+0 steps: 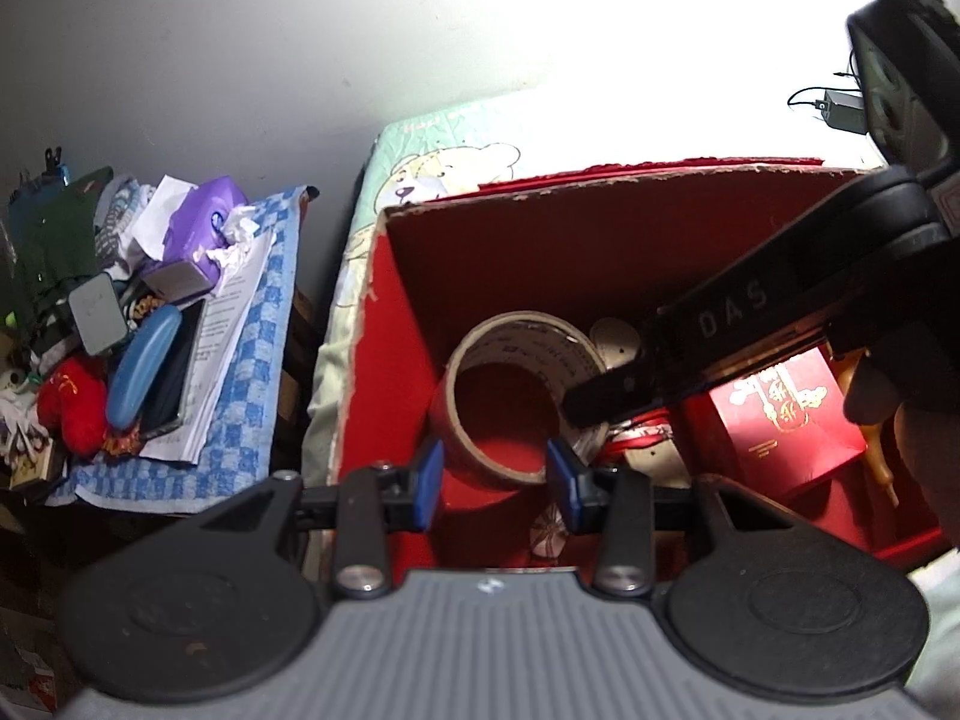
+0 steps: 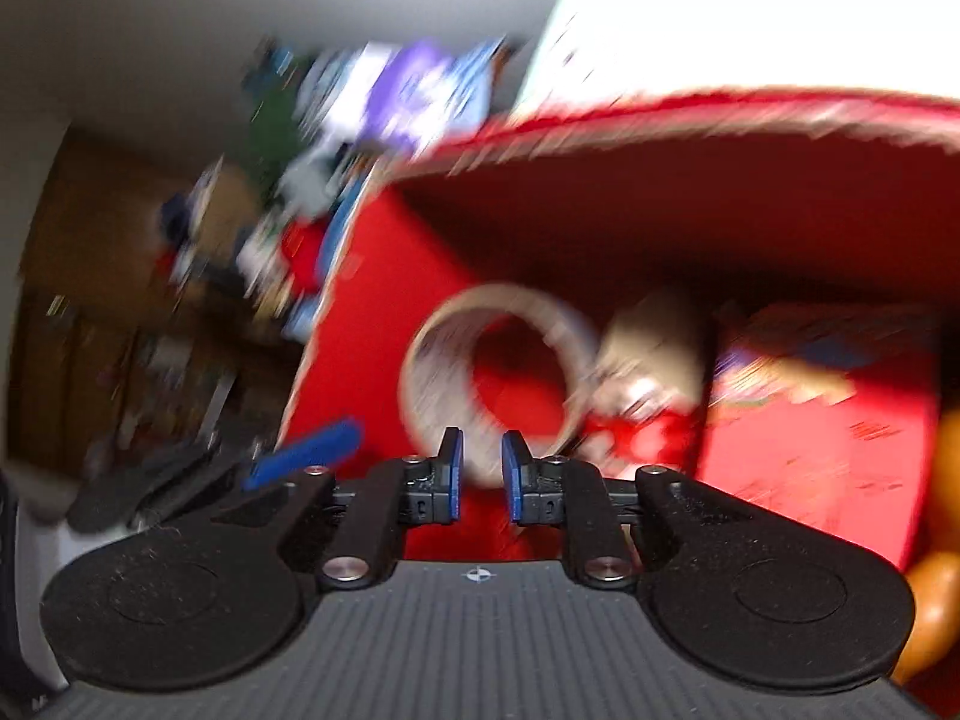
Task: Organize objects
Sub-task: 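Lower the held tape roll into the box beside the ornament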
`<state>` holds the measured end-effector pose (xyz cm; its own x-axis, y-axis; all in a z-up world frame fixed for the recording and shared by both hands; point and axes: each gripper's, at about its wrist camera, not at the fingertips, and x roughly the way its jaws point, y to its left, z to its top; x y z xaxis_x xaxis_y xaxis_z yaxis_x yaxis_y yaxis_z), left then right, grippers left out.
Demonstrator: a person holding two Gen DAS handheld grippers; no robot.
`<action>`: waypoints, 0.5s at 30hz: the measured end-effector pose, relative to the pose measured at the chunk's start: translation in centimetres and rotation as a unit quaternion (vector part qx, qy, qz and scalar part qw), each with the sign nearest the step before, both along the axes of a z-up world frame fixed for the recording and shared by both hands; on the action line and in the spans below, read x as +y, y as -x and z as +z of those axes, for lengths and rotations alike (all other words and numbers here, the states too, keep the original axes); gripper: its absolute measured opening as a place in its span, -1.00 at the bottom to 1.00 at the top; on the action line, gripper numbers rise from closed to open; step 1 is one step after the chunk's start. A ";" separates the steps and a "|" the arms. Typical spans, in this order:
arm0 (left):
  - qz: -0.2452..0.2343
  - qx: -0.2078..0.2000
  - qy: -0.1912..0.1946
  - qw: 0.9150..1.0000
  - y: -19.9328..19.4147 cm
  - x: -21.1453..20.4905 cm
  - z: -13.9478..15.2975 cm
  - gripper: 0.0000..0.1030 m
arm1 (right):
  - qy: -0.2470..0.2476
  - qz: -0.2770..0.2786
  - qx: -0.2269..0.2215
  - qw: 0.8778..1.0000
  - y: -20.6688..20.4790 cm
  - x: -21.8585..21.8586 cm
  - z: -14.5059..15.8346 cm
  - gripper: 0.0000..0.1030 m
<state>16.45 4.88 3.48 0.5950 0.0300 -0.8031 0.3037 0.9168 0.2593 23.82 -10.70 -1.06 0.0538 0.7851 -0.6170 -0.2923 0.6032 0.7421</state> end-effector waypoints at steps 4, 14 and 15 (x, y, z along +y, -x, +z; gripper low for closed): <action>0.001 0.006 0.003 1.000 0.8 0.7 0.1 -0.15 | 0.020 0.039 0.018 0.999 -0.2 2.1 -0.6 -0.66; 0.012 0.001 -0.005 1.000 0.9 0.9 -0.2 -0.16 | -0.013 0.083 0.035 0.996 -0.5 3.0 -1.3 -0.66; 0.011 0.002 -0.003 1.000 0.9 1.0 -0.1 -0.16 | -0.013 0.086 0.035 0.996 -0.4 3.2 -1.3 -0.66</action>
<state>15.56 5.85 3.35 0.5911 0.0484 -0.8051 0.2848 0.9214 0.2644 24.24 -7.54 -2.32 -0.1259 0.7949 -0.5936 -0.3369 0.5286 0.7792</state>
